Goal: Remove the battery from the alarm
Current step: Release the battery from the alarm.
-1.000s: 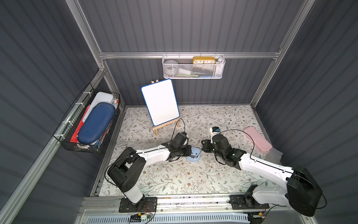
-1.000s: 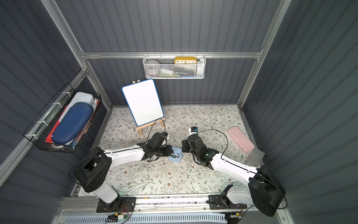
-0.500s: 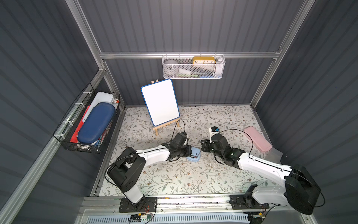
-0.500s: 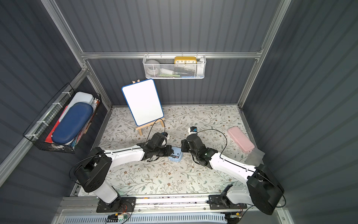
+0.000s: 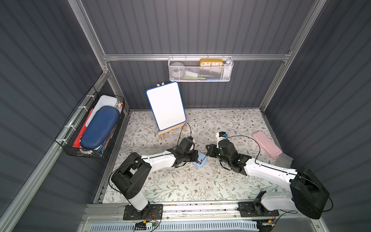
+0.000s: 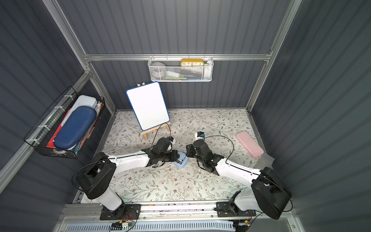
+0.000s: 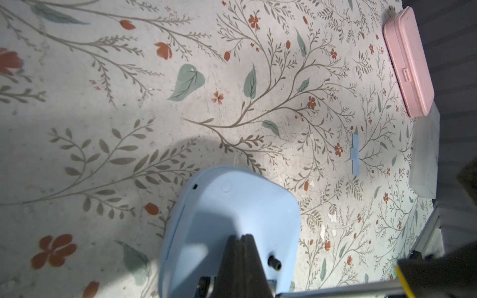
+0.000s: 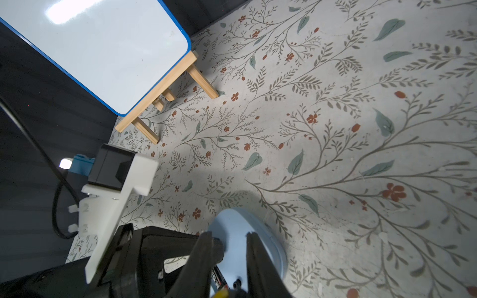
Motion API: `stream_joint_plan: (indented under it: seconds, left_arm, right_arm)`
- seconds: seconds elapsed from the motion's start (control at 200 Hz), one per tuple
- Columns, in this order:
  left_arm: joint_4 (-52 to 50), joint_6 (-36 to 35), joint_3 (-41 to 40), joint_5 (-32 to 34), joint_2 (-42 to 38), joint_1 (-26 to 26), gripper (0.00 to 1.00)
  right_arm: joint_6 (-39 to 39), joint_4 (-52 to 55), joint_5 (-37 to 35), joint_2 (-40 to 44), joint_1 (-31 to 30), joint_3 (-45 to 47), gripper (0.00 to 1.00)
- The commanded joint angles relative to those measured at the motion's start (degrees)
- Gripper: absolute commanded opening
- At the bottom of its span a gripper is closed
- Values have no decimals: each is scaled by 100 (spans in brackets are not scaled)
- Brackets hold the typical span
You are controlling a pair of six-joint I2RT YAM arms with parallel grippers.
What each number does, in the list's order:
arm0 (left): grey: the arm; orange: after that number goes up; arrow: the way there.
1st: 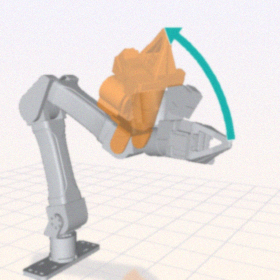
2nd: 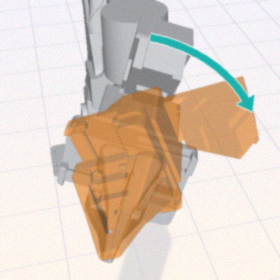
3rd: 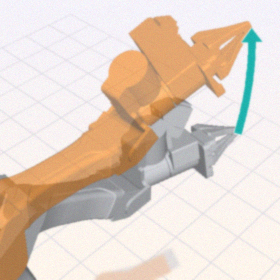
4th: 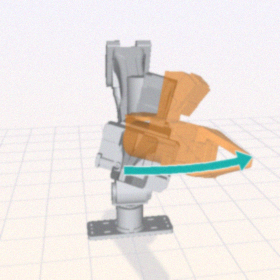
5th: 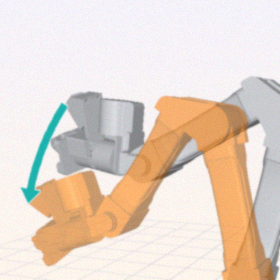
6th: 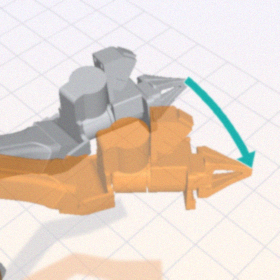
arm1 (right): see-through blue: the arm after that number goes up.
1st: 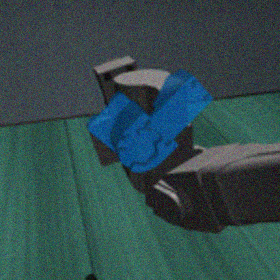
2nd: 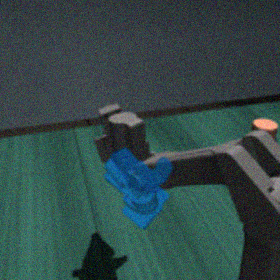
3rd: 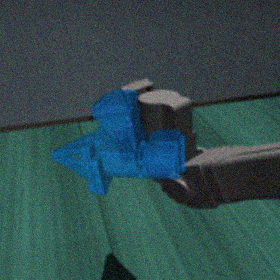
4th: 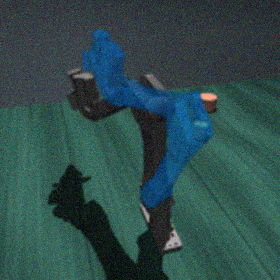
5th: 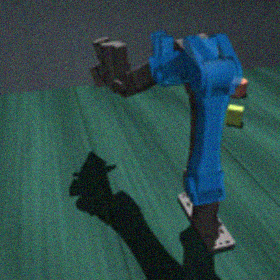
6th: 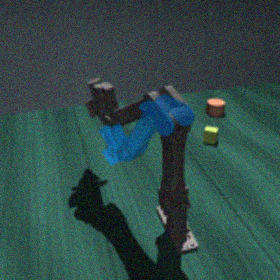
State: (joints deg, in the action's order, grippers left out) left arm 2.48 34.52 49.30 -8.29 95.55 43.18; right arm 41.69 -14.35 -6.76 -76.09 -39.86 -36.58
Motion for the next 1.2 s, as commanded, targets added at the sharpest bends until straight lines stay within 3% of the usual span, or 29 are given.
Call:
stream_joint_plan:
  seconds: [0.0,0.49,0.85,1.011,1.101,1.196]
  left_arm:
    - [-530,71,-258,-102,118,50,0]
    - [-579,131,-254,-55,8,47,0]
    - [-634,139,-220,-40,-1,47,0]
    - [-642,157,-150,-23,-18,49,0]
    - [-745,175,-59,24,-88,49,0]
    - [-943,178,30,63,-231,49,0]
  right_arm:
    - [444,-956,-9,19,162,221,0]
    - [478,-1072,34,366,417,363,0]
    - [73,-199,-487,938,462,427,0]
    - [-122,1445,-867,1329,679,-41,0]
    - [-140,2759,-196,1106,1111,-631,0]
    - [-632,4524,712,252,1523,-1629,0]
